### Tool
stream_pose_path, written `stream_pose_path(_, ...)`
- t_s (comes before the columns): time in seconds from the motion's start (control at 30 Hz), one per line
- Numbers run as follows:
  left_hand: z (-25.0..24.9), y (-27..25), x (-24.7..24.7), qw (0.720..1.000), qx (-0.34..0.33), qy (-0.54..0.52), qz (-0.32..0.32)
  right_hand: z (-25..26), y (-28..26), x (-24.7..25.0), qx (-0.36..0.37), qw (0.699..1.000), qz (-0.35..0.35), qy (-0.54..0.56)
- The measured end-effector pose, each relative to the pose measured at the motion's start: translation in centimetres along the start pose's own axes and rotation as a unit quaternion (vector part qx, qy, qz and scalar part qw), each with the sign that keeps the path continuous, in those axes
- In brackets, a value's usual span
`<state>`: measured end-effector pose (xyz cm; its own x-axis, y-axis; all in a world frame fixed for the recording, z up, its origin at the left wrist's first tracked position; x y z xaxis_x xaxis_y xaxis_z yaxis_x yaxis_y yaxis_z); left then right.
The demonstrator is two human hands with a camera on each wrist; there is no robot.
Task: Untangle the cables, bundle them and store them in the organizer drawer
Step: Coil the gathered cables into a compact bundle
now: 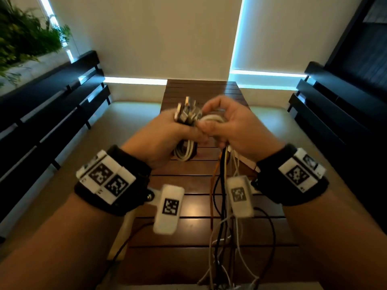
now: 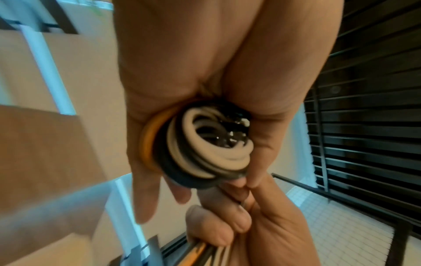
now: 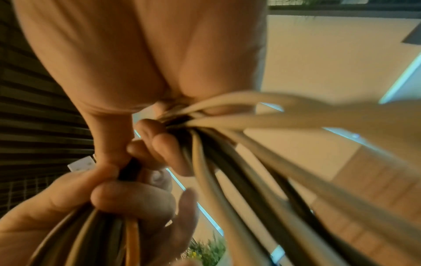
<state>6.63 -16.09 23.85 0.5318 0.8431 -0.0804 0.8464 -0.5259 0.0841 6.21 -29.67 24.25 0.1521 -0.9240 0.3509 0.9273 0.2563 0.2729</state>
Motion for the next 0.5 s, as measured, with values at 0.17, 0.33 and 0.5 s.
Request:
stream_pose_path(0.17,3.3,-1.7,-1.0,0.997,0.063,-0.025,0.034,-3.6,-2.0,-2.1,-0.053,0.995,0.053,0.059)
stream_pose_path(0.33,2.7,-2.6,-1.4,1.000,0.012,-0.007,0.020,-4.3,-4.1,-1.9,-0.059,0.991,0.020,0.114)
stream_pose_path(0.5,1.8,-3.2,0.9,0.994,-0.020,-0.096,-0.051,-11.1,-9.6,-3.4,-0.198,0.972,0.066,-0.105)
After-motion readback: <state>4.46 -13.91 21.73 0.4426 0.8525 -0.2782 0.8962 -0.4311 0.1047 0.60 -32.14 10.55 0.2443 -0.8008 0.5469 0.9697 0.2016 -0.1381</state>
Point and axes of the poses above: each hand's wrist, its own y-axis towards the middle knuckle, its own x-axis out of the back of the hand, z = x × y, the point moved 5 cm from there along y, towards the middle knuckle, and after that the axes turned 3 degrees about -y, right-handed, at the moved point
